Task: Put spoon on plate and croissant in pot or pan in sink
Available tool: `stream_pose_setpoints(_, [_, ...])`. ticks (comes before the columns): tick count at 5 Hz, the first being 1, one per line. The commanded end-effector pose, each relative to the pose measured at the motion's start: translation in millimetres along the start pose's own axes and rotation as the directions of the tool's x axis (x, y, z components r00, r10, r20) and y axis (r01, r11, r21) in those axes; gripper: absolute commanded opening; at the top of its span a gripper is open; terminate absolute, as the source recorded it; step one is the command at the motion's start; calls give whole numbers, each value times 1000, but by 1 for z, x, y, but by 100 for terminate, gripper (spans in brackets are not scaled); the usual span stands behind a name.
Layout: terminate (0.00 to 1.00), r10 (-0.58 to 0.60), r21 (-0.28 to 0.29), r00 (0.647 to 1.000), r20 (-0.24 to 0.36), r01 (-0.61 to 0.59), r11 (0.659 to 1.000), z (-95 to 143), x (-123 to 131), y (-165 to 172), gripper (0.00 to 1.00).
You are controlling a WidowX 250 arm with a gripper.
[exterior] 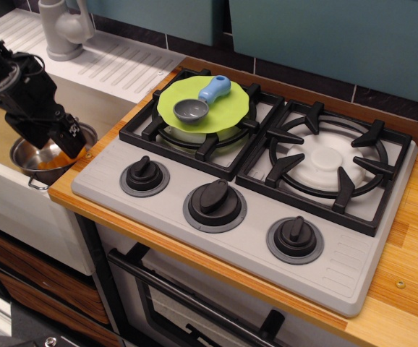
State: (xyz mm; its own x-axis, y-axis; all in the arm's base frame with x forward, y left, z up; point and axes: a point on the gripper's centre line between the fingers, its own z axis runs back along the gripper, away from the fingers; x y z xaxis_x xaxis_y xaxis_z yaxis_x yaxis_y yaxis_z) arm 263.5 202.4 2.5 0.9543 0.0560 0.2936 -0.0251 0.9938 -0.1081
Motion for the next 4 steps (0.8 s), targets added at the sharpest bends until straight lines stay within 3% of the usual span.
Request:
stream_pose_setpoints(1, [0, -10, 99, 999, 33, 6, 995, 47, 15, -16, 100])
stream_pose_setpoints(4, [0, 19, 180, 999, -41, -11, 984, 100, 25, -43, 100])
